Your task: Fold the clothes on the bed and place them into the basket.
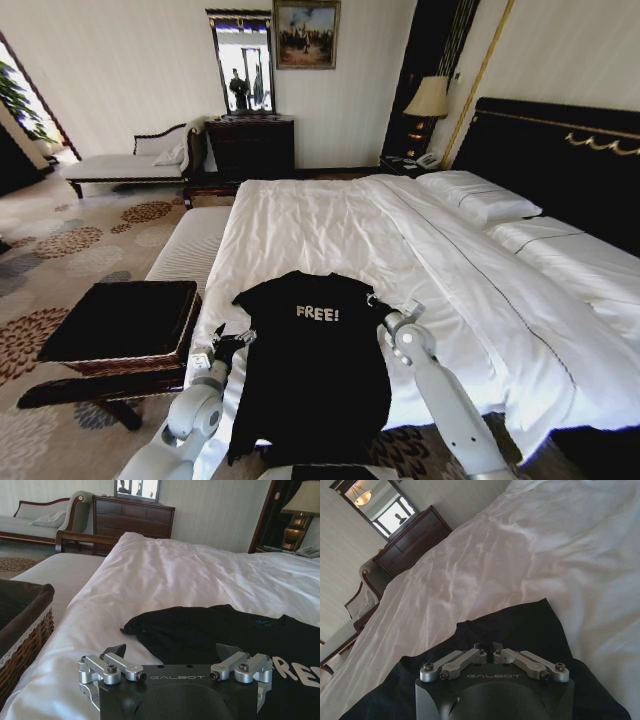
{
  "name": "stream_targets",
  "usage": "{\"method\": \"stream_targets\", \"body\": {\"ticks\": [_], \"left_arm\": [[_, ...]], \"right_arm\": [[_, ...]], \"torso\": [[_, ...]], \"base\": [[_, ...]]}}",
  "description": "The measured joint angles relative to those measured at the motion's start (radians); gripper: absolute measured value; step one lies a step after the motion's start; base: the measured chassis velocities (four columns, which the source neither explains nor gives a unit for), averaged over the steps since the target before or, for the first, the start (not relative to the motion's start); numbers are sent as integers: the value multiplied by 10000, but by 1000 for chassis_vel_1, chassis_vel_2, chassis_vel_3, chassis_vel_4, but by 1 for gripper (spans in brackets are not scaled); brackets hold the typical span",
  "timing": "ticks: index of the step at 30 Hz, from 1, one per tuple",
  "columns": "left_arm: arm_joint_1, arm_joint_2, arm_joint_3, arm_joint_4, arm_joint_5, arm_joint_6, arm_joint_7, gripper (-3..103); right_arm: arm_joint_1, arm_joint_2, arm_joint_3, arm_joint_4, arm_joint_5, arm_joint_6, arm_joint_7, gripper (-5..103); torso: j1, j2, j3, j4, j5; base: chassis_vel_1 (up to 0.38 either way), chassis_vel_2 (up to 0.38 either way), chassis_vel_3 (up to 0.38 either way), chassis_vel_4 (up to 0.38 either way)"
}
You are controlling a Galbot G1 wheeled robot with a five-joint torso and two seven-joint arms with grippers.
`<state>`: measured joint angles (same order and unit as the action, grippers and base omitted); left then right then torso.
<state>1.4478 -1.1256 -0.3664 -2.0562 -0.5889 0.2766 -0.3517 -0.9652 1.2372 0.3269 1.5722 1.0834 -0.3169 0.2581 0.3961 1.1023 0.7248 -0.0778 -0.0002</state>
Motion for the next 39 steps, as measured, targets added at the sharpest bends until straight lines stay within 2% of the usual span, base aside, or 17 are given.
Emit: {"method": "stream_targets", "body": {"ticks": [14, 17, 19, 20, 23, 25, 26, 29, 30, 31, 33, 34, 37, 38, 39], "left_arm": [[162, 28, -154, -207, -1, 28, -14, 100], [170, 28, -168, -214, -5, 34, -17, 100], [193, 28, -176, -244, -6, 46, -33, 100], [193, 28, -176, -244, -6, 46, -33, 100], [216, 12, -194, -291, -27, 106, -73, 100], [216, 8, -196, -291, -41, 116, -79, 100], [216, 2, -198, -267, -81, 125, -83, 100], [209, -3, -200, -192, -110, 129, -99, 100], [203, -6, -200, -169, -116, 130, -100, 100], [198, -9, -200, -158, -117, 130, -103, 100], [164, -28, -171, -146, -123, 134, -115, 100], [164, -28, -171, -146, -123, 134, -115, 100], [145, -44, -147, -140, -124, 136, -125, 100], [147, -45, -146, -141, -124, 136, -124, 100], [174, -47, -155, -146, -124, 136, -125, 100]], "right_arm": [[393, 540, -724, -844, -514, 133, -80, 1], [416, 581, -769, -932, -590, 152, -99, -2], [413, 590, -820, -966, -626, 154, -134, 8], [413, 590, -820, -966, -626, 154, -134, 8], [202, 492, -839, -460, -593, -121, -145, 24], [139, 461, -830, -278, -599, -219, -145, 24], [-19, 376, -813, 197, -500, -480, -131, 35], [-252, 251, -730, 952, -250, -805, -109, 40], [-343, 209, -680, 1239, -185, -870, -109, 46], [-423, 170, -622, 1492, -119, -917, -109, 46], [-625, 53, -367, 2015, -1, -977, -85, 57], [-625, 53, -367, 2015, -1, -977, -85, 57], [-717, -87, 84, 1597, -958, -484, -207, 73], [-717, -130, 183, 1368, -1230, -360, -244, 73], [-727, -284, 380, 720, -2050, -43, -383, 84]], "torso": [[2, -2, 0, -1, 2], [1, -1, 0, -1, 2], [1, -1, 0, -1, 2], [1, -1, 0, -1, 2], [2, -1, 0, 0, 3], [2, -2, 0, 0, 1], [1, -2, 0, -2, 3], [1, -1, 0, -1, 2], [1, 0, 0, -1, 1], [0, -1, -1, -1, 1], [-1, -1, -1, 0, 2], [-1, -1, -1, 0, 2], [-1, 0, -1, -1, 2], [-1, 1, -1, 0, 3], [-1, 0, 0, 0, 6]], "base": [[0, 0, 0, 0], [0, 0, 0, 0], [0, 0, 0, 0], [0, 0, 0, 0], [0, 0, 0, 0], [0, 0, 0, 0], [0, 0, 0, 0], [0, 0, 0, 0], [0, 0, 0, 0], [0, 0, 0, 0], [0, 0, 0, 0], [0, 0, 0, 0], [0, 0, 0, 0], [0, 0, 0, 0], [0, 0, 0, 0]]}}
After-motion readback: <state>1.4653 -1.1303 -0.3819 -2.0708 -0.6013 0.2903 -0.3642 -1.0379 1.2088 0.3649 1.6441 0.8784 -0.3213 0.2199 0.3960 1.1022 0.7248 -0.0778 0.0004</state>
